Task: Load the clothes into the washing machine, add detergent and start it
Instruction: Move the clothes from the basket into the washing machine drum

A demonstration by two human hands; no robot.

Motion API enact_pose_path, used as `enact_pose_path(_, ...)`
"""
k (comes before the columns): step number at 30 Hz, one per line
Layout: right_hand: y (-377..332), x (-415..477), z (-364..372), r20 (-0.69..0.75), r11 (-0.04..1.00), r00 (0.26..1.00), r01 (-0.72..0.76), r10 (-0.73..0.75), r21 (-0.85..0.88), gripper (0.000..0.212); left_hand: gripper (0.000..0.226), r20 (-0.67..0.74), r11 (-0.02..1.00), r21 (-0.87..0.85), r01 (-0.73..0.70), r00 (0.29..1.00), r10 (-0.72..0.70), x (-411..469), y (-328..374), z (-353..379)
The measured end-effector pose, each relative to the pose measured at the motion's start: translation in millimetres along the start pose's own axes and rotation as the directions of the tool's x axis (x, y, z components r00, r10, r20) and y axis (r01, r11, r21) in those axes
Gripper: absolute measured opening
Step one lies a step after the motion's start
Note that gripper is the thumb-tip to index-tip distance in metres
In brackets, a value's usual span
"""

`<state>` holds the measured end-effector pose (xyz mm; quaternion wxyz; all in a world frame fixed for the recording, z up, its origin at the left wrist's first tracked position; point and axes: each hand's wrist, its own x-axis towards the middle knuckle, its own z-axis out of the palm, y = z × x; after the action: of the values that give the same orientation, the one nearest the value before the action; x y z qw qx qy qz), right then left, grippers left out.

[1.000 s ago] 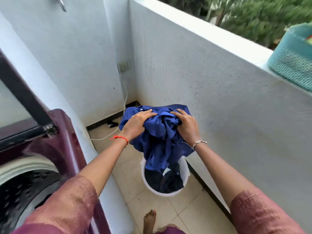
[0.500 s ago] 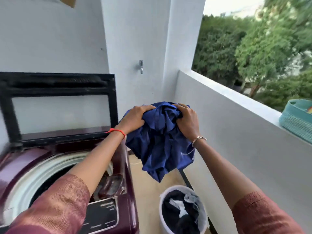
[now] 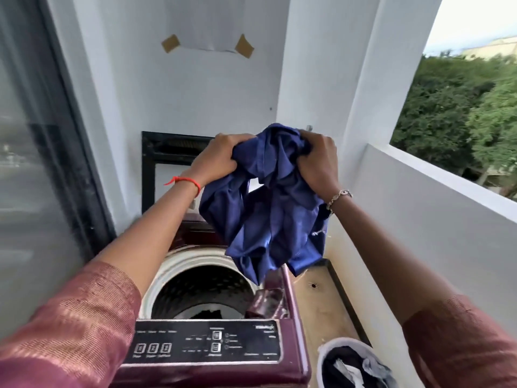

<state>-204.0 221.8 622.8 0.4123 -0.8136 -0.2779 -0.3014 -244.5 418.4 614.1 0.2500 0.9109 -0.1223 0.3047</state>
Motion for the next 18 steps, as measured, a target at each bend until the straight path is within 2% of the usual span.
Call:
enact_pose_path(5,-31.9,-2.1,61.4,0.011,1.000,1.000,0.010,-0.010,0.013,0.053,0.067,0.006,1.000,0.012,0.005,1.000,-0.005,-26.1,-55.1,-35.1)
enact_pose_path(10,-55.1,-9.1,120.4,0.027,1.000,0.999,-0.017,0.018,-0.004,0.044,0.069,0.020,0.999,0.012,0.038,0.999,-0.039,-47.5,-112.8,-54.1)
enact_pose_path(18,-55.8,-35.8,196.4,0.072,0.998,0.996,-0.053,0.055,-0.031,0.043,0.069,0.078,0.993,-0.062,0.103,0.992,-0.098,-85.6,-186.5,-38.2)
